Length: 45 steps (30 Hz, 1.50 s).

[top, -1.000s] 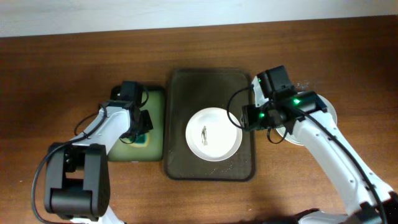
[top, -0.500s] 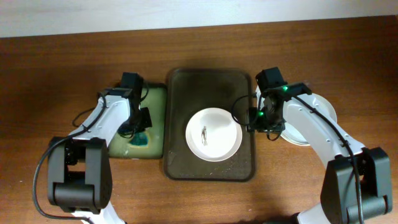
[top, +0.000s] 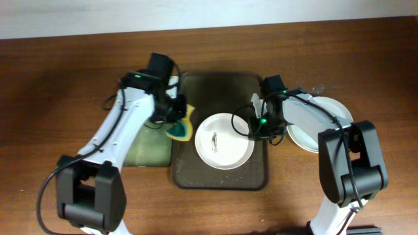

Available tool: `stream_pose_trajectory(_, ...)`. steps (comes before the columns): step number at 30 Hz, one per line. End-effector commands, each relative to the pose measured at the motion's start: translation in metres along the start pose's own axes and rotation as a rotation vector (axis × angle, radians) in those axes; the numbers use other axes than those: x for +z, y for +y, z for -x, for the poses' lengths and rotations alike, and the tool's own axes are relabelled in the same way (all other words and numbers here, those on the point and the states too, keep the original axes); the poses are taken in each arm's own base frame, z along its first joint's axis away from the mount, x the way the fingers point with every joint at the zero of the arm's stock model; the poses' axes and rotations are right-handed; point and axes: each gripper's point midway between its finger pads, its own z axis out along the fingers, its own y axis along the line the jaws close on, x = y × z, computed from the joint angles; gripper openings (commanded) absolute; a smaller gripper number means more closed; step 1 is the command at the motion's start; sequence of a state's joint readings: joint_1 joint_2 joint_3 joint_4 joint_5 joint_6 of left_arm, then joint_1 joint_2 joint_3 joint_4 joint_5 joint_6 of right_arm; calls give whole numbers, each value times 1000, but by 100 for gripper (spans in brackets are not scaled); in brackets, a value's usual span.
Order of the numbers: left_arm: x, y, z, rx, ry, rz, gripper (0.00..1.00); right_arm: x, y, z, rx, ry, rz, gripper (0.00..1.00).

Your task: Clean dirty plates on tray and stack at the side

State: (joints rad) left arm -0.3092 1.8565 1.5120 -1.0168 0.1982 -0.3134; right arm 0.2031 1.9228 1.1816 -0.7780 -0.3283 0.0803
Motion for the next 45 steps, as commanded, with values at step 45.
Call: stream_pose_trajectory(45, -36, 1, 27, -48, -9, 323, 0, 13, -15, 0, 153, 11, -58, 4)
